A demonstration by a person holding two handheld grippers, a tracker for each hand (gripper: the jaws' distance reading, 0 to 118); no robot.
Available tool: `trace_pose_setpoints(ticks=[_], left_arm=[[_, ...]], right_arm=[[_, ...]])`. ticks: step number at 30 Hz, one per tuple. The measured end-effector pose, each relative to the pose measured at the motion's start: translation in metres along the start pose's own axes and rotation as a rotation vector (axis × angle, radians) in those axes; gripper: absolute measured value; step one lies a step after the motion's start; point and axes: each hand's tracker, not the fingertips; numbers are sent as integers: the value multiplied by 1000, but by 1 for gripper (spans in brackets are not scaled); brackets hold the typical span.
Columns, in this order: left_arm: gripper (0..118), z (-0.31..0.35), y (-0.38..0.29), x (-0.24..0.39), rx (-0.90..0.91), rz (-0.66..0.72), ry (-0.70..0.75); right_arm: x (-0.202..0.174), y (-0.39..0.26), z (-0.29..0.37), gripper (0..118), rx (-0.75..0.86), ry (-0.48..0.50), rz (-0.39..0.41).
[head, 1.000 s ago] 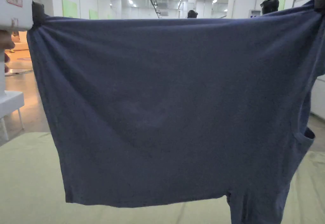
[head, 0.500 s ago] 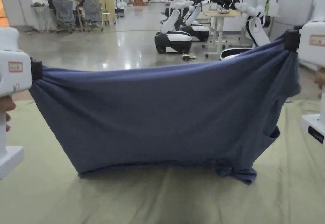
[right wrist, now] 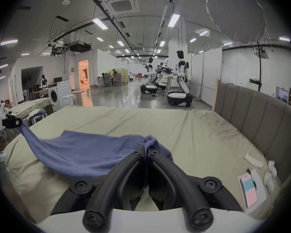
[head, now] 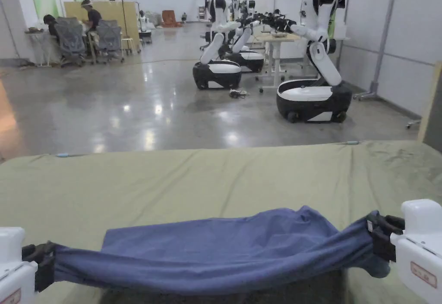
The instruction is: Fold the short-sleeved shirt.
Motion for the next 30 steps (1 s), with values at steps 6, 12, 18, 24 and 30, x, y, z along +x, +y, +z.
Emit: trace_pose_setpoints(ticks=[6, 12, 18, 24, 30], left_arm=[[1, 72, -73, -12, -22, 41, -42], [1, 119, -139, -9, -98, 48, -70], [1, 117, -197, -9, -234, 26, -88], [4, 110, -230, -8, -272, -15, -96], [114, 158, -208, -11, -58, 84, -154]], right_arm=[[8, -60, 93, 4, -43, -4, -18], [4, -121, 147, 4, -105, 19, 38], [-3, -175, 157, 4, -239, 11, 91], [8, -225, 144, 14, -291, 39, 2], [8, -204, 176, 116, -142, -26, -14]])
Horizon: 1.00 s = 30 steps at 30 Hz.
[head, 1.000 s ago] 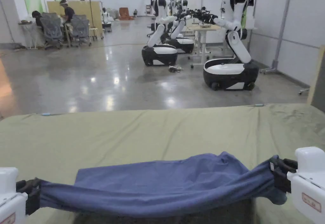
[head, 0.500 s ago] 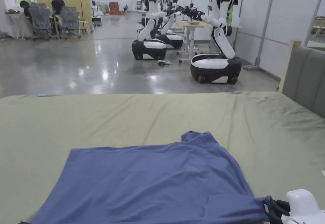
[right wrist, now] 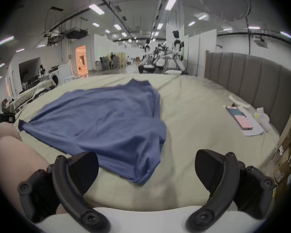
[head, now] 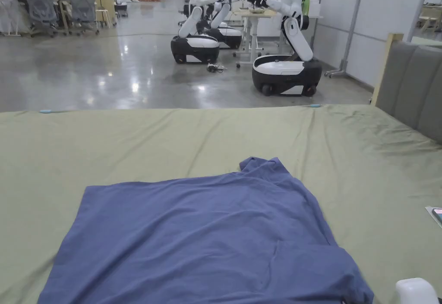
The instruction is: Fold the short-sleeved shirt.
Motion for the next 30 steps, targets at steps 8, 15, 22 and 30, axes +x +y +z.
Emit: trace_pose_setpoints(ticks=[8, 15, 22, 30], left_arm=[[111, 90, 26, 24, 190, 87, 46], [0, 56, 15, 6, 36, 56, 56], [15, -5, -3, -7, -89, 135, 52], [17, -16, -1, -1, -82, 115, 42]], right_arm=[[-33, 27, 71, 44, 179, 8, 6], [-45, 35, 47, 0, 158, 60, -8], [-28, 23, 30, 0, 113, 71, -48], [-38, 20, 31, 0, 86, 39, -22]])
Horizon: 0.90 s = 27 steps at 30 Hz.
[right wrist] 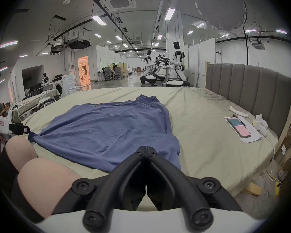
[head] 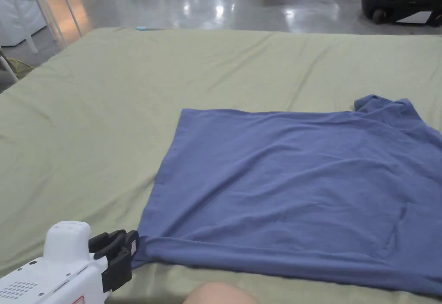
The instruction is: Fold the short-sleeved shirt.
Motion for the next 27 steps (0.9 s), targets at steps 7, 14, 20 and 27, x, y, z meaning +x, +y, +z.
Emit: trace_pose_setpoints(ticks=[7, 14, 20, 27], left_arm=[[117, -8, -5, -6, -19, -8, 34], [2, -35, -6, 4, -111, -108, 85], [1, -18, -12, 14, -74, -166, 37], [1, 0, 7, 13, -3, -131, 37]], right_arm=[[0, -4, -2, 0, -11, 8, -3], [-7, -7, 0, 0, -14, 12, 18], [-2, -11, 1, 0, -22, 7, 12], [6, -10, -11, 11, -89, -23, 15]])
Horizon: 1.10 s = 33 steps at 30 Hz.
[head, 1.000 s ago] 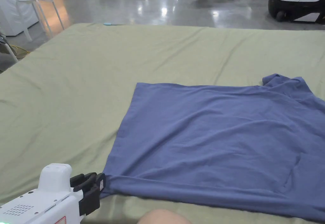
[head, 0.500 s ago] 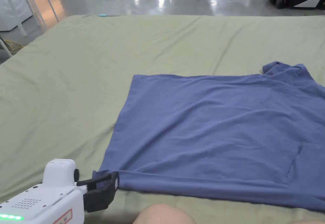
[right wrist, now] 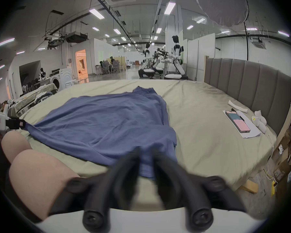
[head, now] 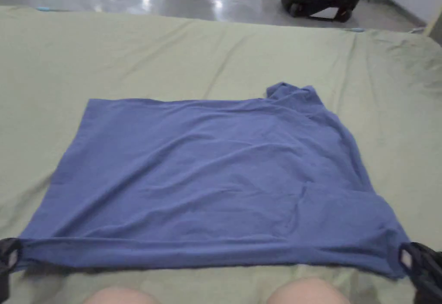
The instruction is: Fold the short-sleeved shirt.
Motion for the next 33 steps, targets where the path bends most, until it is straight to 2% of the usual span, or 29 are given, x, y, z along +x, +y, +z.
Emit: trace_pose_setpoints(ticks=[1, 2, 3, 4, 5, 9, 10, 11, 13, 15, 16, 19, 23, 25, 28, 29, 33], left_arm=[[1, 2, 3, -1, 11, 10, -1], [1, 3, 6, -3, 18, 22, -5], [1, 3, 8, -3, 25, 32, -9], [1, 3, 7, -3, 30, 36, -13], [1, 3, 8, -3, 33, 38, -14], [1, -2, 9, -2, 38, 27, -16], [1, -2, 8, -2, 38, 28, -23], [1, -2, 7, 0, 38, 29, -25], [1, -6, 5, 3, 23, 24, -20], [1, -9, 3, 1, 6, 28, -14], [1, -10, 3, -5, 1, 35, -15], [1, -5, 4, -10, 3, 46, -13], [1, 7, 27, -10, 10, 42, -49], [1, 9, 49, -7, 20, 25, -52], [1, -9, 81, -18, 29, 20, -68], [1, -24, 93, -22, -35, 5, -69], [1, -80, 129, -37, -109, 56, -94]], right_arm=[[3, 0, -3, 37, -25, 4, 1], [4, 1, -6, 67, -21, 2, 0], [6, 1, -10, 102, -27, 4, -2], [9, 1, -14, 112, -36, 3, -1], [10, 1, -18, 112, -35, -11, 6], [15, 3, -47, 109, -115, -53, 45], [17, 2, -55, 104, -124, -54, 41], [19, 1, -62, 93, -132, -42, 28], [23, -3, -75, 43, -187, -66, -13], [20, 1, -77, 7, -260, -52, -37], [20, 1, -74, 7, -247, -29, -63], [18, 6, -59, 7, -186, -54, 11], [14, 36, -33, 7, -154, -29, 5], [15, 56, -30, 7, -137, -14, 40], [24, 92, -45, 7, -170, 16, 44], [29, 104, -57, 7, -212, 52, 30], [39, 136, -110, 7, -233, 34, 73]])
